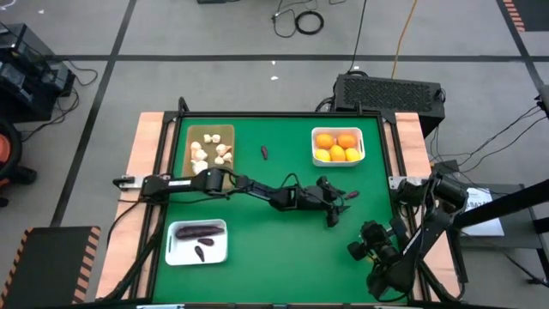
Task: Sort produce into baskets
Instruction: Put the eggplant into the bottom white bin
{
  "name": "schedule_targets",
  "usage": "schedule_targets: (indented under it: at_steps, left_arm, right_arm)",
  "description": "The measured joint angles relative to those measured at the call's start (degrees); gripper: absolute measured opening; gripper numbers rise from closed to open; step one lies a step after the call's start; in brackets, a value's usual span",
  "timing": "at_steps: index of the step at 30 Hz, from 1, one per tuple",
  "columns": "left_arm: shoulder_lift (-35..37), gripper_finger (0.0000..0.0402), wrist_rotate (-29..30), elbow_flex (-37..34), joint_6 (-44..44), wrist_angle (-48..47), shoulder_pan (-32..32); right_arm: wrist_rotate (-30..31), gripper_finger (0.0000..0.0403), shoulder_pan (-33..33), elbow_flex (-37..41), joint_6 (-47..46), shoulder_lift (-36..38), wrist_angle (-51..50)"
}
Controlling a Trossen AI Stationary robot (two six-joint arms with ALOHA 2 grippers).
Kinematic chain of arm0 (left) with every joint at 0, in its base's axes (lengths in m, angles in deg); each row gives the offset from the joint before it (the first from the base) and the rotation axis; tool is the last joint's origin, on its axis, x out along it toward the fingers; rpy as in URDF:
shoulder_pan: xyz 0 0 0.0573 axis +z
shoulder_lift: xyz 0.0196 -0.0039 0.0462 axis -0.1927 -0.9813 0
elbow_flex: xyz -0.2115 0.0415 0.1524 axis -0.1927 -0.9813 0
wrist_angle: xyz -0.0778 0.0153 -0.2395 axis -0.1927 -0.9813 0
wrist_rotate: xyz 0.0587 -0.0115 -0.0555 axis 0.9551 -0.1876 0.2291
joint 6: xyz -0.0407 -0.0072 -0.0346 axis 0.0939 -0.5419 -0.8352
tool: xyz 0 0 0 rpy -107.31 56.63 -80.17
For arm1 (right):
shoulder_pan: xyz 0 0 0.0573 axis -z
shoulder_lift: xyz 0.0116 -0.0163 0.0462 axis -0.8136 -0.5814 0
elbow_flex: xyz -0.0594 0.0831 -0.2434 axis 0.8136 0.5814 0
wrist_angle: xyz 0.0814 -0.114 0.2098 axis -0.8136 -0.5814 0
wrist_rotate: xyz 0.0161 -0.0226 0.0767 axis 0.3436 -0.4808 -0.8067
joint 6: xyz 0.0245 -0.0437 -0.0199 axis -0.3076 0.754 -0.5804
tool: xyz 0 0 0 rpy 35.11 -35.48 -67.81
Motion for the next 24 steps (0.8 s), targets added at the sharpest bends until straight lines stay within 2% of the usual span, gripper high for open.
schedule_targets:
  at_steps: [7, 10, 13, 17, 24]
  left_arm:
    - [-5.3, 0.0275, 0.6, 6.4, 0.4, 1.3, 0.1]
    - [-6.9, 0.0274, 1.4, 9.5, 0.4, -2.1, 0.1]
    - [-7.0, 0.0274, 4.1, 11.8, 1.4, -9.7, -0.1]
    - [-7.1, 0.0274, 4.7, 13.0, 4.3, -13.8, -0.1]
    - [-7.2, 0.0273, 3.3, 14.0, 3.8, -14.7, 0.0]
  right_arm:
    - [-0.1, 0.0, 0.0, 0.0, 0.0, 0.0, 0.7]
    - [-0.2, 0.0, 0.0, 0.0, 0.0, 0.0, 1.2]
    - [-0.2, 0.0, 0.0, 0.0, 0.2, 0.0, 1.8]
    - [-0.2, 0.0, 0.0, 0.0, 0.6, 0.0, 2.0]
    - [-0.2, 0.0, 0.0, 0.0, 0.6, 0.0, 3.4]
